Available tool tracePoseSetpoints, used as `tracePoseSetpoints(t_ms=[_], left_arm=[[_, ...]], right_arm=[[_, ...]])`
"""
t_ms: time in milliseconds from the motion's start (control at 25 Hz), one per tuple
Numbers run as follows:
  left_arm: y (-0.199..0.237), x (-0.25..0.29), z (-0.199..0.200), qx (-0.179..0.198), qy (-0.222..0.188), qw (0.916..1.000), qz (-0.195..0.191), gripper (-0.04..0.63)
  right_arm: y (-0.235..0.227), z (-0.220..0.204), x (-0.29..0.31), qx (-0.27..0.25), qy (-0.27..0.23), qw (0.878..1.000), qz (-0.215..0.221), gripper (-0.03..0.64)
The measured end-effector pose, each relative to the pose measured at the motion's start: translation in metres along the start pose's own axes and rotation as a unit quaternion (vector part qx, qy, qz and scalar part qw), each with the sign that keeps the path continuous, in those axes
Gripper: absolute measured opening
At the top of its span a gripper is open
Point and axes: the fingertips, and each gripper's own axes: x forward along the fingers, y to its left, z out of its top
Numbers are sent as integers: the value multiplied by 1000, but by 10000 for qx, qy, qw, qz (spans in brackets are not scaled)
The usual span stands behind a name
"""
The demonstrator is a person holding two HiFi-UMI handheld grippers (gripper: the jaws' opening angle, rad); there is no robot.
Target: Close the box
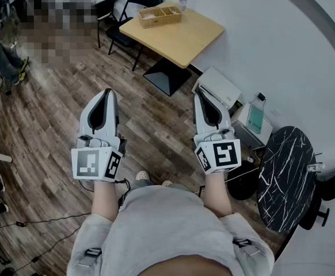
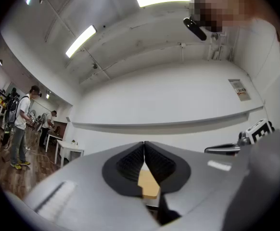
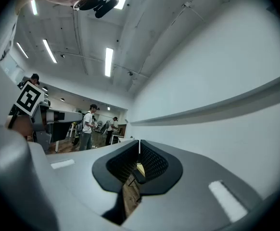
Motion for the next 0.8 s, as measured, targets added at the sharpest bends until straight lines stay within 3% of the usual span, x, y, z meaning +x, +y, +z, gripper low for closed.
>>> tracePoseSetpoints(t_ms=[800], left_arm=[[30,8,-3,-22,-75,9999,-121,60]], right_arm=[[13,-5,20,165,-113,9995,-247,12]])
